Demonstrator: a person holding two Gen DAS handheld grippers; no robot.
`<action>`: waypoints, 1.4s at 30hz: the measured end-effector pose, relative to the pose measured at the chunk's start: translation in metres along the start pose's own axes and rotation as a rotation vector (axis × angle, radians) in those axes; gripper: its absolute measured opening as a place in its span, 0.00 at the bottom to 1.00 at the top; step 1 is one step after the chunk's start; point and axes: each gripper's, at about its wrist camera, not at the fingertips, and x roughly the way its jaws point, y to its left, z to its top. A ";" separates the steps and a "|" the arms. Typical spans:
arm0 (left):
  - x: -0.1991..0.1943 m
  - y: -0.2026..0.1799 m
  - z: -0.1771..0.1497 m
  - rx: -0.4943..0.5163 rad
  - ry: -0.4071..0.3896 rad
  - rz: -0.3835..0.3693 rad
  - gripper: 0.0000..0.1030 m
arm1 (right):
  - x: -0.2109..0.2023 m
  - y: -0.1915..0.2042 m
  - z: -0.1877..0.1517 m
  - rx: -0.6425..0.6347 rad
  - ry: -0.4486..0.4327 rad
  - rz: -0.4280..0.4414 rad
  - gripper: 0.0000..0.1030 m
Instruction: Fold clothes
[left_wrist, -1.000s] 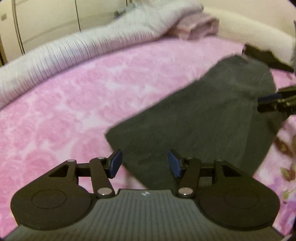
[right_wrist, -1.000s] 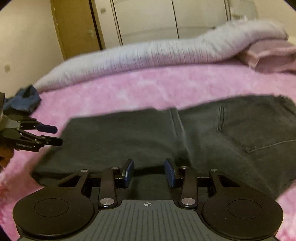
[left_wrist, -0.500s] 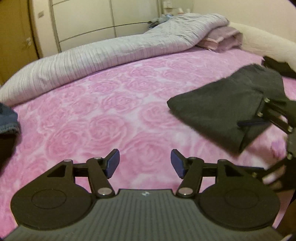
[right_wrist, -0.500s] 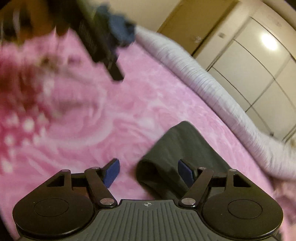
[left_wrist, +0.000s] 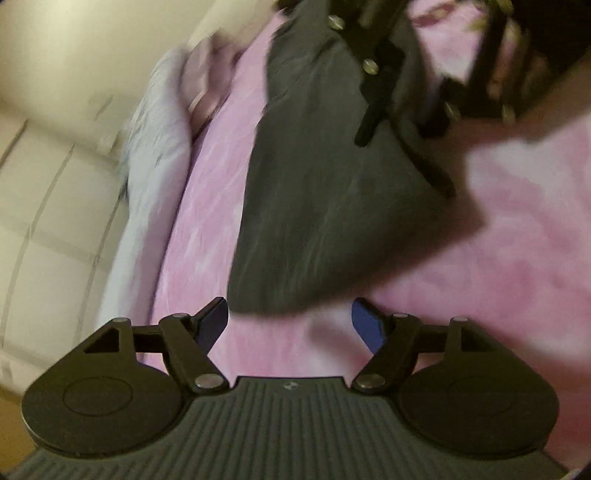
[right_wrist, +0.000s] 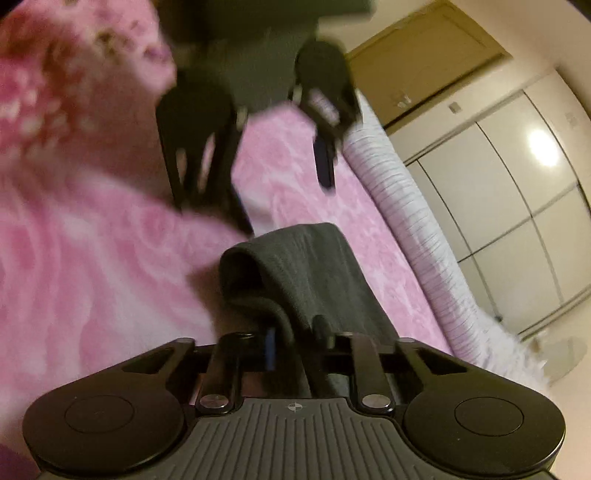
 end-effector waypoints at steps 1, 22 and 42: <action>0.006 0.001 0.002 0.034 -0.006 0.001 0.72 | -0.002 -0.006 0.000 0.029 -0.014 0.003 0.11; -0.150 -0.006 -0.017 0.052 0.248 0.093 0.00 | -0.110 -0.008 0.018 0.226 -0.191 0.199 0.10; -0.077 -0.034 0.000 0.139 0.099 0.007 0.05 | -0.132 0.003 0.030 0.131 -0.180 0.195 0.09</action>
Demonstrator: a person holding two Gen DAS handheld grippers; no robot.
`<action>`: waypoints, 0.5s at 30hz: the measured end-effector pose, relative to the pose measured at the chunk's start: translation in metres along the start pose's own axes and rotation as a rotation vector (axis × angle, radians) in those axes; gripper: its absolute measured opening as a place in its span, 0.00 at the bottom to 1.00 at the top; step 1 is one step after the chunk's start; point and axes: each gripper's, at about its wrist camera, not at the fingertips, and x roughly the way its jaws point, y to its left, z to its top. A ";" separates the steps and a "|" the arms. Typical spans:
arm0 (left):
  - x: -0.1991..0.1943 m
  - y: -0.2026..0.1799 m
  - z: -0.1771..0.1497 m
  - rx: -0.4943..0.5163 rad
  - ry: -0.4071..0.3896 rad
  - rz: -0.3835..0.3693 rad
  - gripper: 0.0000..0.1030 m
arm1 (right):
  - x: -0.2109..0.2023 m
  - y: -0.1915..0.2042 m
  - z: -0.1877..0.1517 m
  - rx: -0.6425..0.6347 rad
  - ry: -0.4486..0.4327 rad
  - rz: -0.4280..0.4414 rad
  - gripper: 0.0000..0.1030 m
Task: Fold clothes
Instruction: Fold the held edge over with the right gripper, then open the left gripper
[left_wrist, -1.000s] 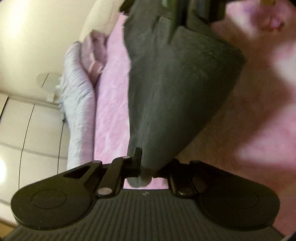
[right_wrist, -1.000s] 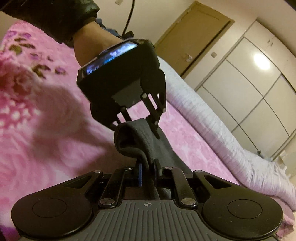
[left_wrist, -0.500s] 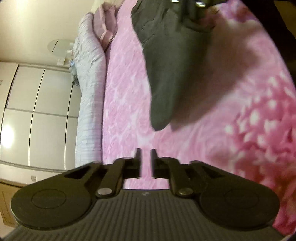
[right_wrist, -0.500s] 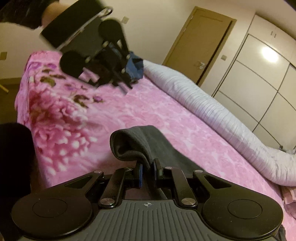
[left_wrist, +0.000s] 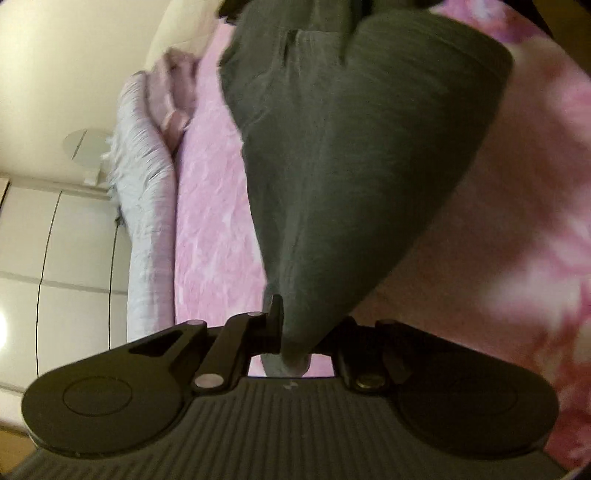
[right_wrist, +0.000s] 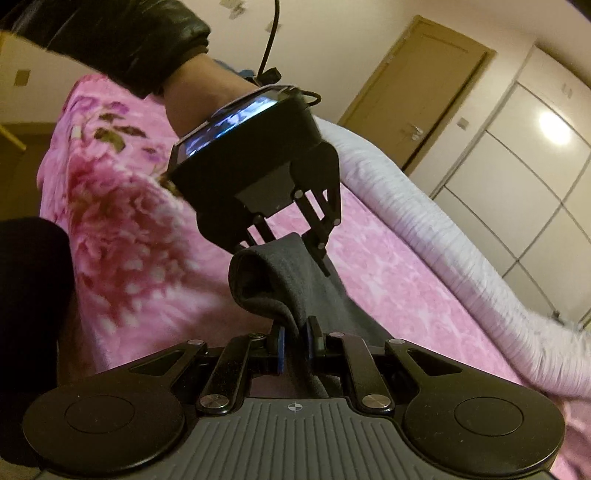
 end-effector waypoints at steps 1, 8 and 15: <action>-0.009 -0.002 -0.004 -0.015 0.014 0.002 0.05 | -0.001 0.004 0.004 -0.014 -0.006 0.013 0.09; -0.084 -0.010 -0.023 -0.083 0.168 -0.025 0.07 | -0.022 0.021 0.031 0.043 -0.159 0.203 0.09; -0.092 0.085 0.029 -0.207 0.162 0.095 0.38 | -0.065 -0.057 0.015 0.344 -0.287 0.161 0.08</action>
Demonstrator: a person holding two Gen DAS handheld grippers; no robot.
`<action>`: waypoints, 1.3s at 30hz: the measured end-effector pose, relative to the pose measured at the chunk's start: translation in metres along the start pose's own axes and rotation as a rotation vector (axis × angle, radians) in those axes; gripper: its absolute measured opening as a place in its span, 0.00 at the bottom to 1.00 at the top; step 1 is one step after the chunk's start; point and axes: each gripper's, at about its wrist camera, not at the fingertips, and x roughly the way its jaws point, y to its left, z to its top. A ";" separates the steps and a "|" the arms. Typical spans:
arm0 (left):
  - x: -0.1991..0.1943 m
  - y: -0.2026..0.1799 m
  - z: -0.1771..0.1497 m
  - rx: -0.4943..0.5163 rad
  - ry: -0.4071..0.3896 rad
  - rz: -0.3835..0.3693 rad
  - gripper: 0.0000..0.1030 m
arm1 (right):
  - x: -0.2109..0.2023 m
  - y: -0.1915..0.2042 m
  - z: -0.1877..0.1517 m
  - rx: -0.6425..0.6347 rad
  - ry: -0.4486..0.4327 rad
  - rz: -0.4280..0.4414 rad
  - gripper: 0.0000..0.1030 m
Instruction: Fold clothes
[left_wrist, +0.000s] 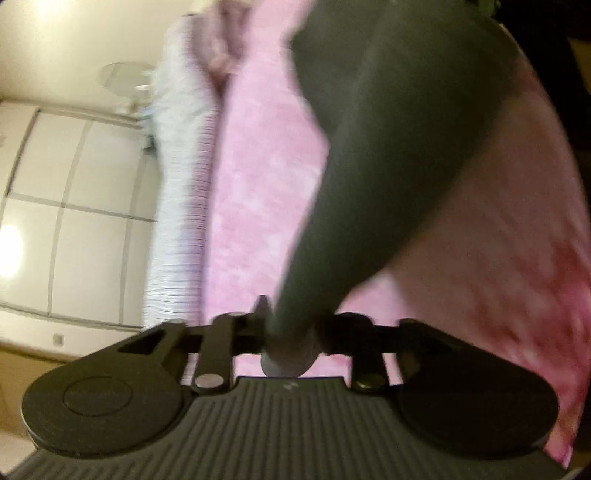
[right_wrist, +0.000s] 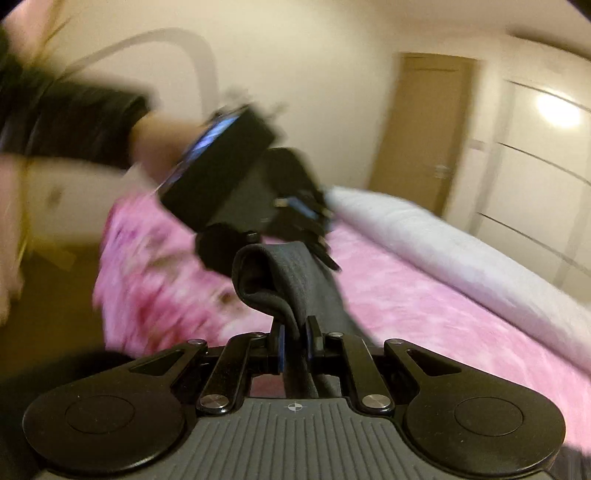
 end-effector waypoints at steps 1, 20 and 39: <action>-0.003 0.022 0.015 -0.069 -0.032 0.037 0.44 | -0.013 -0.020 0.004 0.064 -0.034 -0.031 0.08; 0.119 -0.025 0.172 -0.297 -0.219 -0.287 0.52 | -0.155 -0.254 -0.216 1.250 -0.214 -0.586 0.21; 0.176 -0.046 0.182 -0.432 -0.202 -0.388 0.48 | -0.158 -0.285 -0.235 1.260 -0.238 -0.596 0.12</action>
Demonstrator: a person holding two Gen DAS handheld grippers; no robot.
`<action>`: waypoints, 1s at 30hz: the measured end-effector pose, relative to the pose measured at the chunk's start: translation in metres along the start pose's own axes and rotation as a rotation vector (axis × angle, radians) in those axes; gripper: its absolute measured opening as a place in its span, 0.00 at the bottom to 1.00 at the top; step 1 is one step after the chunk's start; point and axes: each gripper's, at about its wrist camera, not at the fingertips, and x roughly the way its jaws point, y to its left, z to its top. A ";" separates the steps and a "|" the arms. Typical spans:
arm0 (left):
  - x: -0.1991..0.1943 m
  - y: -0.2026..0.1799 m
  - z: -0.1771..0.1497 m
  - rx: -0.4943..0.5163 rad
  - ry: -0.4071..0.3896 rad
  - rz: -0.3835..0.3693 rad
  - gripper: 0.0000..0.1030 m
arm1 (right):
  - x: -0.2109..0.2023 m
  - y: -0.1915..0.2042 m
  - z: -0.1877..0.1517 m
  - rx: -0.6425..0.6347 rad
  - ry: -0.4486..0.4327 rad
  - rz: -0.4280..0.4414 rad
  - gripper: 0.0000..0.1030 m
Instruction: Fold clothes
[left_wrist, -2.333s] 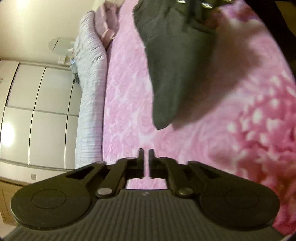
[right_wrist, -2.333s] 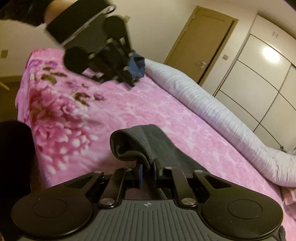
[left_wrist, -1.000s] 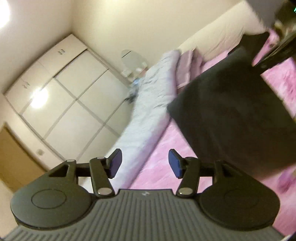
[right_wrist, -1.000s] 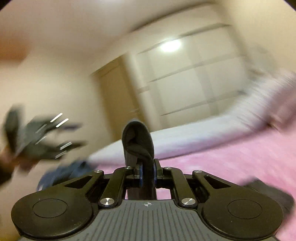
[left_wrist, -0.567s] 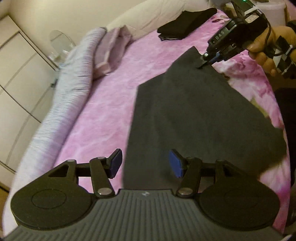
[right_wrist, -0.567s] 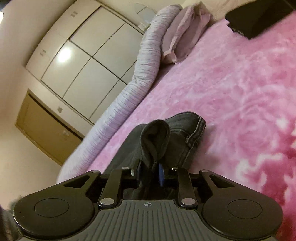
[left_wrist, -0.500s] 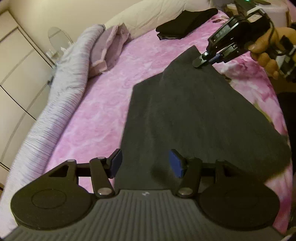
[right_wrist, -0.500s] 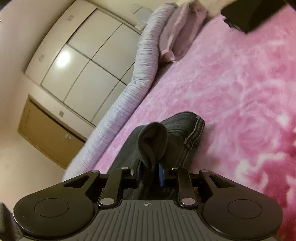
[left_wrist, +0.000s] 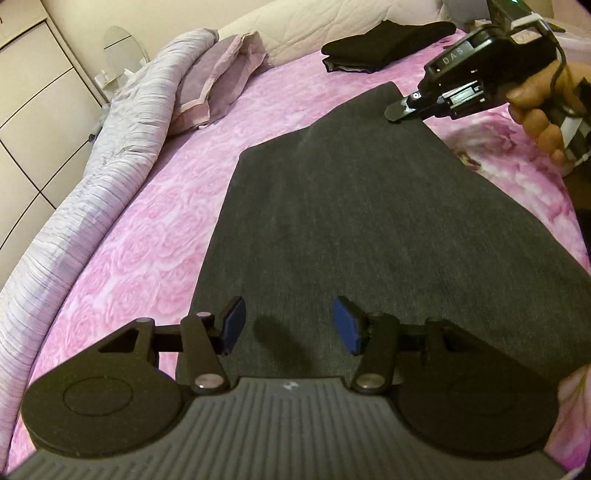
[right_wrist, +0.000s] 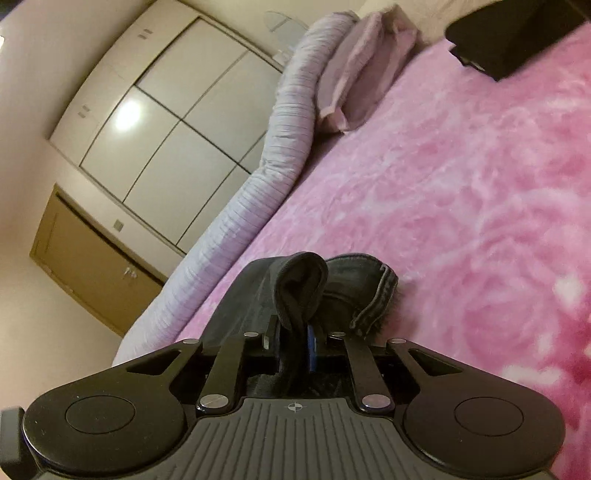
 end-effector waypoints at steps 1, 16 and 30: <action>-0.003 0.004 -0.001 -0.012 -0.006 0.003 0.48 | -0.006 0.008 0.001 -0.043 -0.022 -0.023 0.15; 0.039 0.054 -0.013 -0.155 0.028 -0.031 0.61 | 0.049 0.063 -0.010 -0.722 0.064 -0.234 0.00; 0.008 0.101 -0.050 -0.385 0.023 -0.005 0.67 | 0.006 0.107 -0.036 -0.684 0.140 -0.159 0.11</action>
